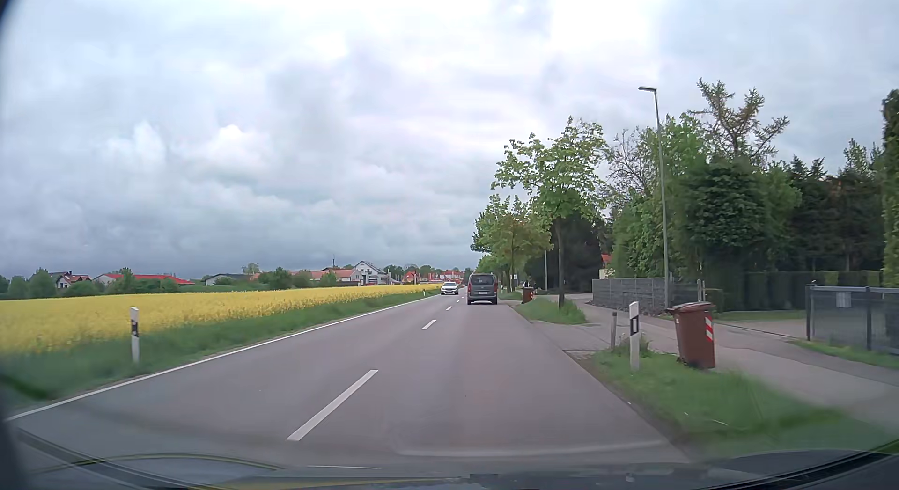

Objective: Follow the waypoints while adhering to traffic rules and regulations

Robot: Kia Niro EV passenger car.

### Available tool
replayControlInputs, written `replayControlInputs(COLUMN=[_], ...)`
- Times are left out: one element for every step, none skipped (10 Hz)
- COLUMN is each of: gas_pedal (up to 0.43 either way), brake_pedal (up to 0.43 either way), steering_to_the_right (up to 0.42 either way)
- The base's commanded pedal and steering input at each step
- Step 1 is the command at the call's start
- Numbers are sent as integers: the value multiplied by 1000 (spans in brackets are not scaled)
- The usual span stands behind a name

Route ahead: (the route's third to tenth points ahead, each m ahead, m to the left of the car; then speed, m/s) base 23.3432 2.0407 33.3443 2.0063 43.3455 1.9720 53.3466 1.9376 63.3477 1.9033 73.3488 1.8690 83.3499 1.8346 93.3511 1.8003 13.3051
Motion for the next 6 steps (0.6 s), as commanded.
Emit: replayControlInputs(gas_pedal=[177,177,177,177,169,169], brake_pedal=[12,12,12,12,12,12], steering_to_the_right=[-7,-4,-3,-3,-3,-2])
